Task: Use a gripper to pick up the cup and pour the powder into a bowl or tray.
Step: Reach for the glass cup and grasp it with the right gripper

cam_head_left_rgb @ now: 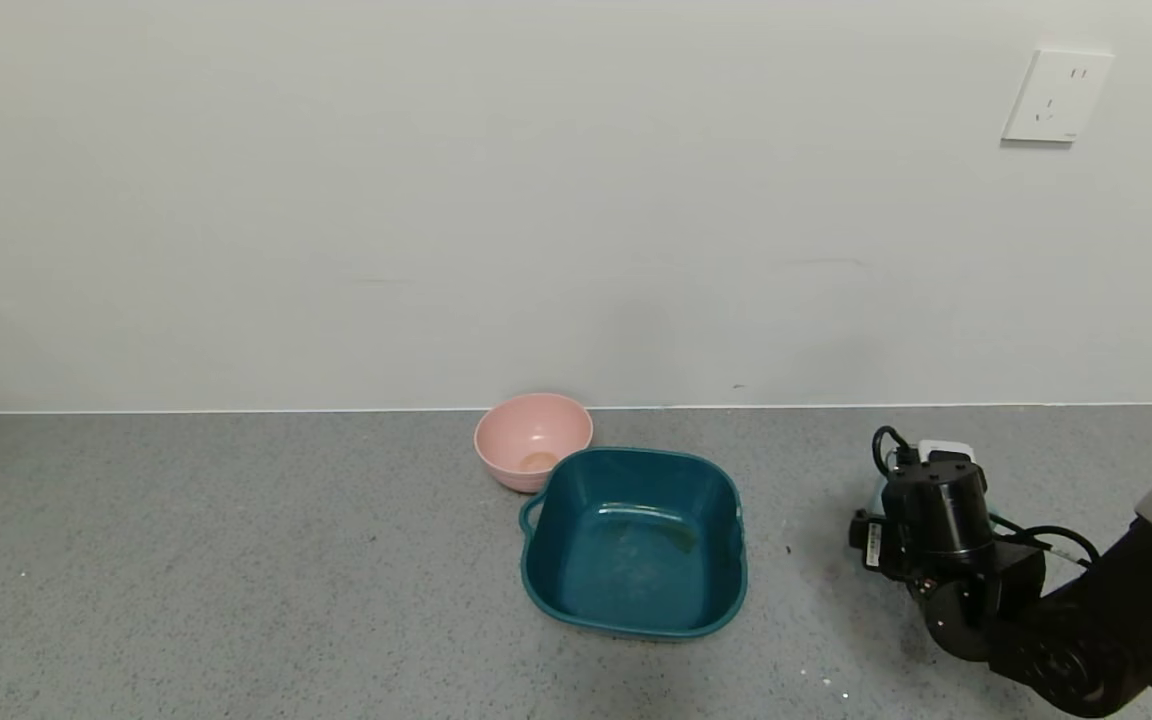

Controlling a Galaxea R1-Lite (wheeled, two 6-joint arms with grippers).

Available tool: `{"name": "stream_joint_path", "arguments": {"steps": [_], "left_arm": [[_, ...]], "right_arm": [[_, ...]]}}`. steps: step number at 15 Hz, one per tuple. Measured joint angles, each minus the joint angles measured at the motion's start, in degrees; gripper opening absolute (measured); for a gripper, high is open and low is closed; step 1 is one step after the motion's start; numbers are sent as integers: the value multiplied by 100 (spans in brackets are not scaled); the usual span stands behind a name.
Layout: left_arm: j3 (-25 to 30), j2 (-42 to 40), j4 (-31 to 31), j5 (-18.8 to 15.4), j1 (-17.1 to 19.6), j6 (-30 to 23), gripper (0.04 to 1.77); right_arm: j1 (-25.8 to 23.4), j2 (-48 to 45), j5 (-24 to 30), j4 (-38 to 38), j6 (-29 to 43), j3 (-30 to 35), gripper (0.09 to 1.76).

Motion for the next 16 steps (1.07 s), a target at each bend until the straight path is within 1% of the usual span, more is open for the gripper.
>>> {"name": "stream_joint_path", "arguments": {"steps": [4, 7, 16], "left_arm": [[0, 0, 2, -2, 0, -2, 172], [0, 0, 2, -2, 0, -2, 172], [0, 0, 2, -2, 0, -2, 172]], "right_arm": [[-156, 55, -7, -144, -63, -16, 171], [-206, 201, -7, -483, -121, -17, 171], [-341, 976, 22, -2693, -958, 227, 171]]}}
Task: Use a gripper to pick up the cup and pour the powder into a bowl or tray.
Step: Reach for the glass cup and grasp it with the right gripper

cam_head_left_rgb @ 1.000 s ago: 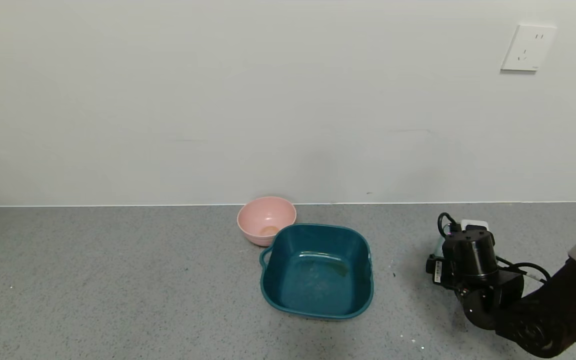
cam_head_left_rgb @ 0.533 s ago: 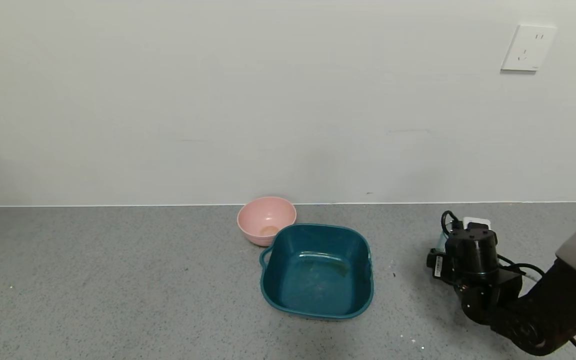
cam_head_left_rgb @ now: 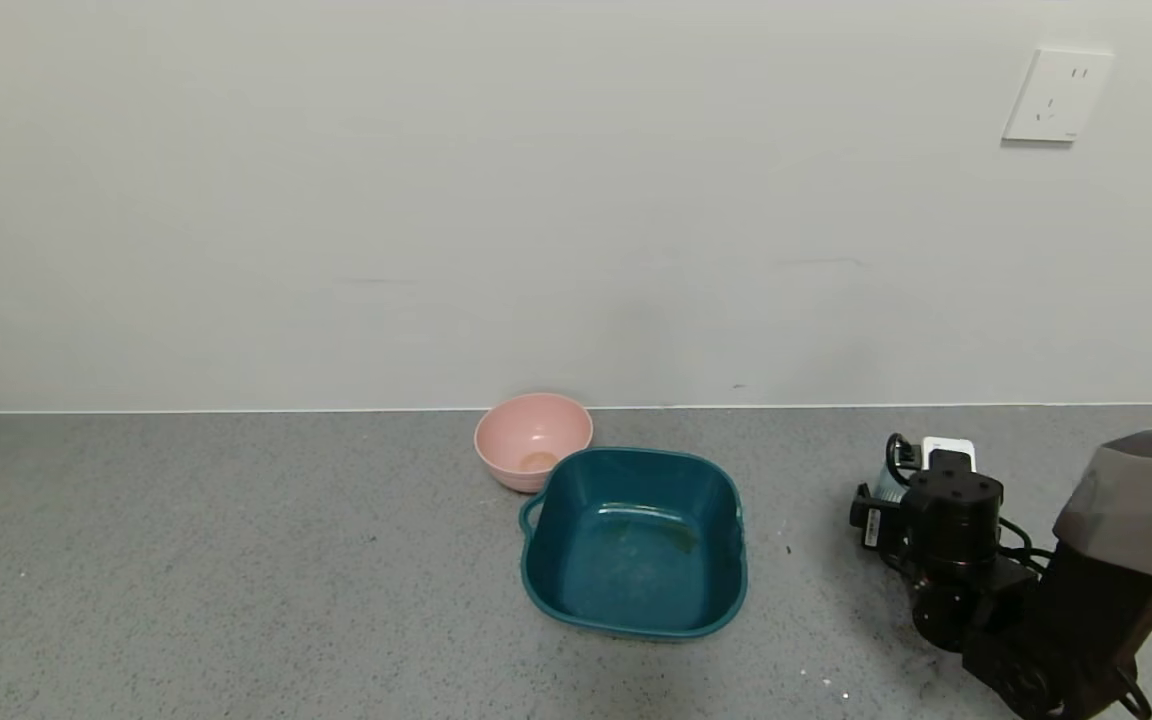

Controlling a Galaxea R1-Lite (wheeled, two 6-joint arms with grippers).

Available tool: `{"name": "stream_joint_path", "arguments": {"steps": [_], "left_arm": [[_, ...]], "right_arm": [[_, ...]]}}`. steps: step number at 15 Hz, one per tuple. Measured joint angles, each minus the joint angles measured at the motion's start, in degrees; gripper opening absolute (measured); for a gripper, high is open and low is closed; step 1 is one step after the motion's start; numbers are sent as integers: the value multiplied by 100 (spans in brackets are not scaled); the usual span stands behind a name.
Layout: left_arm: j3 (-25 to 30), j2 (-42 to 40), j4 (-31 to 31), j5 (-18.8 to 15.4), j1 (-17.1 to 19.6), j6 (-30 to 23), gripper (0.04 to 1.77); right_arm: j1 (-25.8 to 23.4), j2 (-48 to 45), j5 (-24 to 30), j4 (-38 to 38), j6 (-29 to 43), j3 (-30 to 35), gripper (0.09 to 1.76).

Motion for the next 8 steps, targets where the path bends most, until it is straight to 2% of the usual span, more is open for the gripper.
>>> {"name": "stream_joint_path", "arguments": {"steps": [2, 8], "left_arm": [[0, 0, 0, 0, 0, 0, 172], [0, 0, 0, 0, 0, 0, 172]], "right_arm": [[-16, 126, 11, -271, -107, 62, 171], [-27, 280, 20, -323, -113, 95, 171]]}}
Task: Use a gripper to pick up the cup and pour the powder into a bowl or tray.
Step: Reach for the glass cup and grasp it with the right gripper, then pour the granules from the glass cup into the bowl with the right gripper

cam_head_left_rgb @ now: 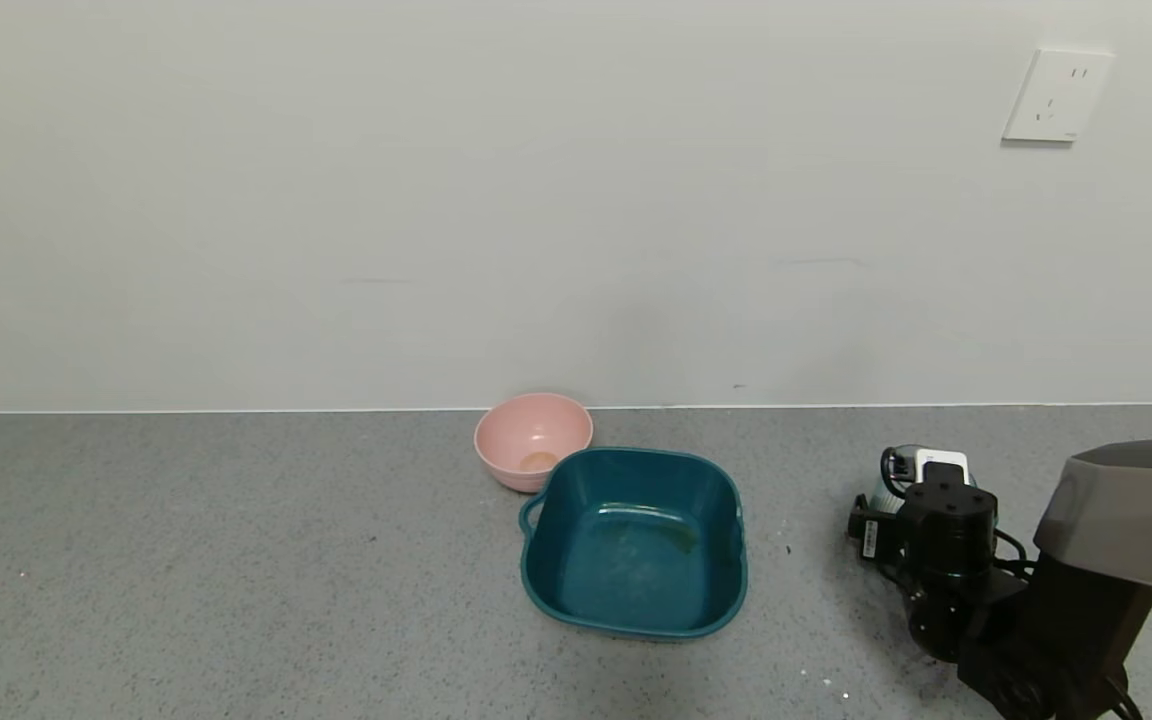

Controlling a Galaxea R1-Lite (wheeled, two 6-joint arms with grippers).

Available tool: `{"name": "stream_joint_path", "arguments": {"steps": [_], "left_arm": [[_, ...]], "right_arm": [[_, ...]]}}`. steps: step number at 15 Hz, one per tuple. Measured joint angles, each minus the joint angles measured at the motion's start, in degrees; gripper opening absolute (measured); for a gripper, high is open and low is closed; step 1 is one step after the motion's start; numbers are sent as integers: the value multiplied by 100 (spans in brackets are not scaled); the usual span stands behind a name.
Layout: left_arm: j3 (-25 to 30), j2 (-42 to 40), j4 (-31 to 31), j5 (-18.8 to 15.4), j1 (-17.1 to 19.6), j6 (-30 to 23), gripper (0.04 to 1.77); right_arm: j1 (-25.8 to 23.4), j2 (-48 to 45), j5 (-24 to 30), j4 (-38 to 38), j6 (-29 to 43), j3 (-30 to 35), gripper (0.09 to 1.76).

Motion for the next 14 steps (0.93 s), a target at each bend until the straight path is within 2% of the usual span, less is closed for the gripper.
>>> {"name": "stream_joint_path", "arguments": {"steps": [2, 4, 5, 10, 14], "left_arm": [[0, 0, 0, 0, 0, 0, 172], [0, 0, 0, 0, 0, -2, 172], [0, 0, -2, 0, 0, 0, 172], [0, 0, 0, 0, 0, -2, 172], [0, 0, 0, 0, 0, 0, 172]], "right_arm": [[0, 17, 1, 2, 0, 1, 171], [-6, 24, 22, 4, 2, 1, 143], [-12, 20, 22, 4, 2, 1, 137], [-15, -69, 128, 13, -33, 76, 134], [-21, -430, 645, 44, -284, 191, 134]]}}
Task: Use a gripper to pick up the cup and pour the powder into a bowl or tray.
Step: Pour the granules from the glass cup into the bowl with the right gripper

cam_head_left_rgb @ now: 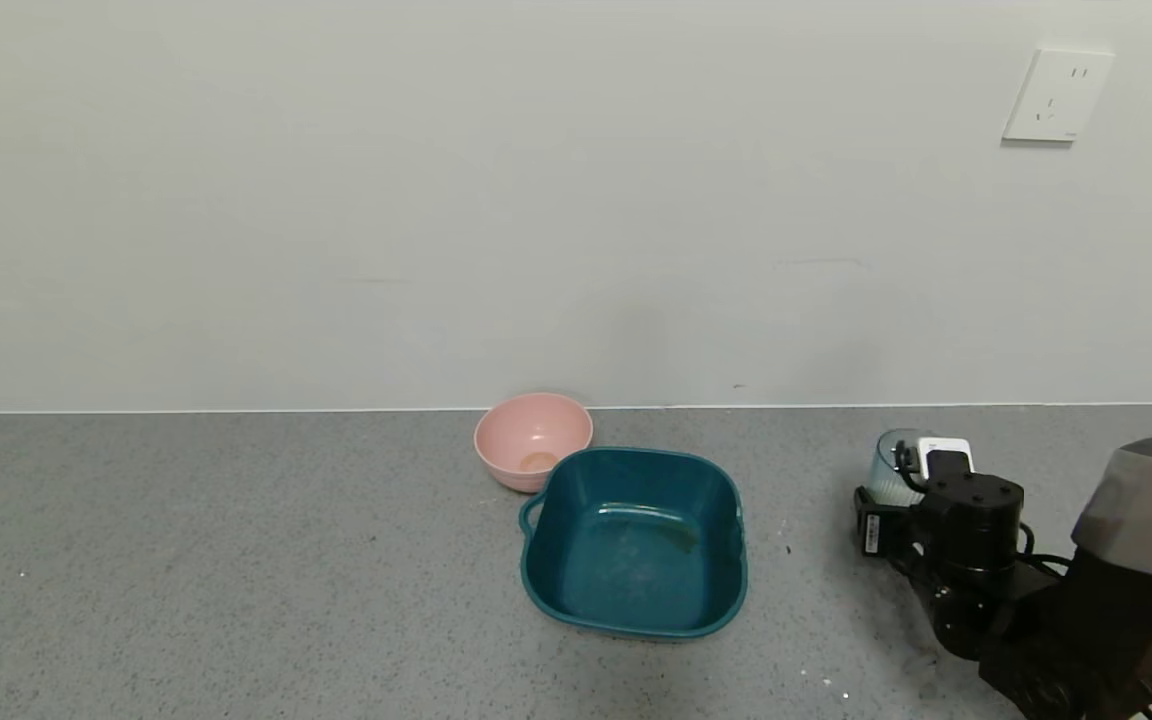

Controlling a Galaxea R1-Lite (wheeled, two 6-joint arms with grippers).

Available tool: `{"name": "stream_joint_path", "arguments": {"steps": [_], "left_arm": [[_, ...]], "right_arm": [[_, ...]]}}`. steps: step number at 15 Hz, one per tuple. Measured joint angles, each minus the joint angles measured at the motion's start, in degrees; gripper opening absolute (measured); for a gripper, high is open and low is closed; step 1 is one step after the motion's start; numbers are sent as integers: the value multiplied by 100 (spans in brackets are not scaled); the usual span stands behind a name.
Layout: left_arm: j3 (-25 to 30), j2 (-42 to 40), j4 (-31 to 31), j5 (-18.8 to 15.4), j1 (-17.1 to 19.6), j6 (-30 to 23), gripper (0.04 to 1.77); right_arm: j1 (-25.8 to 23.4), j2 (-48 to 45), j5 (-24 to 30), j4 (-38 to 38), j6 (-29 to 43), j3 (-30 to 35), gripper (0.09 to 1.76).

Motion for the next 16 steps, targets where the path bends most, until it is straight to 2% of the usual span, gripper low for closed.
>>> {"name": "stream_joint_path", "arguments": {"steps": [6, 10, 16], "left_arm": [[0, 0, 0, 0, 0, 0, 172], [0, 0, 0, 0, 0, 0, 172], [0, 0, 0, 0, 0, -2, 172]], "right_arm": [[-10, -514, 579, -11, -212, 208, 134], [89, -706, 618, -18, -308, 297, 134], [141, -1019, 877, 22, -895, 341, 134]]}}
